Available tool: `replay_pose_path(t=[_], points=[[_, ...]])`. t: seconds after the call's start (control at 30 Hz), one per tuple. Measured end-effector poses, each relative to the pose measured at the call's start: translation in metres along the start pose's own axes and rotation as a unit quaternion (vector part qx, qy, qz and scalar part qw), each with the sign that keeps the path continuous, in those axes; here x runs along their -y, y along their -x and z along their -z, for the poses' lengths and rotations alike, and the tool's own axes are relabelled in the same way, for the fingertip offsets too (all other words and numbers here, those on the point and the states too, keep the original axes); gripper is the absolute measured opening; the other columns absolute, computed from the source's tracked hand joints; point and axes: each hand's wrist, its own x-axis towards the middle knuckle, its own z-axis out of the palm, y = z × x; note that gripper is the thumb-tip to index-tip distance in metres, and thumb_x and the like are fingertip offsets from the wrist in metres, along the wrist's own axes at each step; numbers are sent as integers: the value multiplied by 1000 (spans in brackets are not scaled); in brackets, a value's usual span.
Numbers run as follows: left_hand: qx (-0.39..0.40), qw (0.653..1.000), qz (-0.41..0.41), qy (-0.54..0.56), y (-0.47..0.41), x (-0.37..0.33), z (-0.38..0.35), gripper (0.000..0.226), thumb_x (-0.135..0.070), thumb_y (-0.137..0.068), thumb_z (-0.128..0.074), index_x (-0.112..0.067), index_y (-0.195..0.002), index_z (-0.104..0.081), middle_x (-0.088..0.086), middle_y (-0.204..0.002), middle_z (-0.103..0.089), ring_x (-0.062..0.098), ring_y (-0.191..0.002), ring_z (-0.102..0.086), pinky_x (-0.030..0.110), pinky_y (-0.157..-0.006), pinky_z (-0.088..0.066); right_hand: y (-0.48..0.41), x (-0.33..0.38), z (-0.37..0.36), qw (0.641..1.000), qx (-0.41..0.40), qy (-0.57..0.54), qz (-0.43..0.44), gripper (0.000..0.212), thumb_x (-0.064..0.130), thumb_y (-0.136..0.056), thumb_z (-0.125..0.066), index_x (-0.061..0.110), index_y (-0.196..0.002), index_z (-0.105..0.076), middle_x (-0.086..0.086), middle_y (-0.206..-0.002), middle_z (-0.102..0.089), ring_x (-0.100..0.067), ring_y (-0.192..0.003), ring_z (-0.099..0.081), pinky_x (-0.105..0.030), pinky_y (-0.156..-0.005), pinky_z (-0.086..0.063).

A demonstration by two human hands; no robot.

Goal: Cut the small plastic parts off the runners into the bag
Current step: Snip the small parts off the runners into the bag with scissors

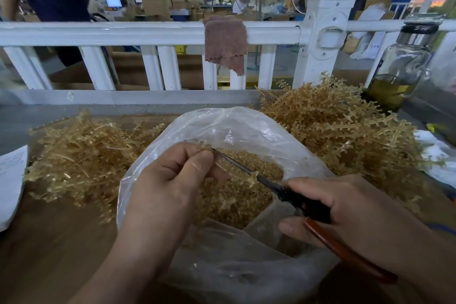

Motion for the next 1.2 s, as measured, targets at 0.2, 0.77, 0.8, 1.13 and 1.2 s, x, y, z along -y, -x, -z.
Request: replay_pose_path(t=[0.2,0.77,0.8,1.13,1.2], points=[[-15,998,3,61,-1,-1,1,7,-26,-86,-73,-24,-80,-73,-1,-75,-75,11,-80,-69,30,-80,-44,1,2,4,1000,0,-21,5,55,74,-81,-54,23,-101,-66,7,-75,-62,-8,-64,-59,-19,-52,-38],[5,999,-24,33,0,8,3,24,-38,-92,-61,-23,-77,-72,-5,-83,-76,38,-77,-57,5,-54,-44,5,5,5,1000,-9,2,1,48,73,-79,-55,31,-101,-64,10,-77,-63,-7,-66,-60,-23,-56,-44],[6,999,-26,33,-1,9,3,25,-40,-91,-59,-22,-78,-72,-5,-83,-76,39,-78,-56,6,-54,-45,5,5,5,1000,-9,6,3,47,72,-79,-56,31,-100,-64,10,-76,-63,-7,-66,-60,-22,-55,-43],[18,999,-43,10,1,8,0,21,-38,-88,-59,-25,-79,-73,-6,-83,-76,18,-80,-67,31,-76,-48,5,3,2,1000,-14,13,7,42,69,-80,-59,31,-96,-65,11,-73,-60,-8,-66,-59,-21,-54,-41],[17,999,-46,5,1,9,1,19,-35,-90,-61,-25,-79,-73,-7,-83,-76,25,-79,-65,24,-69,-52,5,3,2,1000,-14,11,5,38,67,-80,-61,32,-95,-65,12,-73,-60,-7,-65,-59,-19,-53,-40]])
